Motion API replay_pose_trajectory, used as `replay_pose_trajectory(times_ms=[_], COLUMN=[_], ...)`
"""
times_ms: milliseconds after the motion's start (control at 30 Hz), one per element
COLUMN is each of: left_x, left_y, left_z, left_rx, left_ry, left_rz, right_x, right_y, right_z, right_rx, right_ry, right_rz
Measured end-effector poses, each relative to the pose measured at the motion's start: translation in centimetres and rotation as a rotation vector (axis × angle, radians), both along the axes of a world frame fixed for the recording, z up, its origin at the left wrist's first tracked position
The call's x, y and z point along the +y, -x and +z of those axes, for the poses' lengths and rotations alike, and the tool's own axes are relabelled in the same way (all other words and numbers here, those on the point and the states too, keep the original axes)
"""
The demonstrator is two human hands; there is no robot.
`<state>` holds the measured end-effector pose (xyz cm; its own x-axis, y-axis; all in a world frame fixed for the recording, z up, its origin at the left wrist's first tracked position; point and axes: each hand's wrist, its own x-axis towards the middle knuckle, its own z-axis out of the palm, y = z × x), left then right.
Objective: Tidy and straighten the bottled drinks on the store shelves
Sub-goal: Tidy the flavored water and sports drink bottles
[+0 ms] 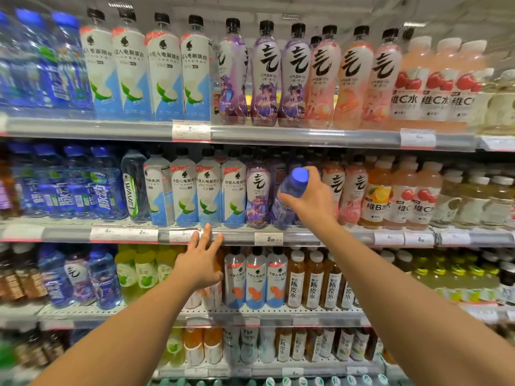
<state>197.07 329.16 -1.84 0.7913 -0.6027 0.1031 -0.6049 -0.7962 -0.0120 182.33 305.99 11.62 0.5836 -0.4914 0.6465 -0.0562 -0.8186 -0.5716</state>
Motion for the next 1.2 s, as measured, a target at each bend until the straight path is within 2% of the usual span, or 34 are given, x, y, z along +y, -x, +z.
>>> replay_pose_trajectory(times_ms=[100, 200, 333, 633, 800, 1200], left_x=[-0.3, 1.0, 3.3, 13.2, 19.9, 31.8], left_y=[1.1, 3.3, 6.3, 8.9, 6.9, -5.0], left_z=[1.3, 1.6, 1.4, 1.4, 0.4, -4.5], left_rx=[0.151, 0.14, 0.184, 0.247, 0.287, 0.41], left_ry=[-0.038, -0.012, 0.047, 0.034, 0.068, 0.15], left_rz=[-0.006, -0.031, -0.073, 0.093, 0.204, 0.219], right_x=[-0.1, 0.0, 1.1, 7.1, 11.1, 23.0], right_y=[2.9, 5.7, 7.7, 7.1, 5.6, -3.4], right_z=[0.4, 1.5, 1.1, -3.3, -4.9, -8.9], right_rx=[-0.046, -0.111, -0.064, -0.024, 0.044, 0.203], right_ry=[0.047, 0.079, 0.057, -0.073, -0.105, -0.159], right_rz=[0.02, 0.097, 0.199, 0.466, 0.536, 0.495])
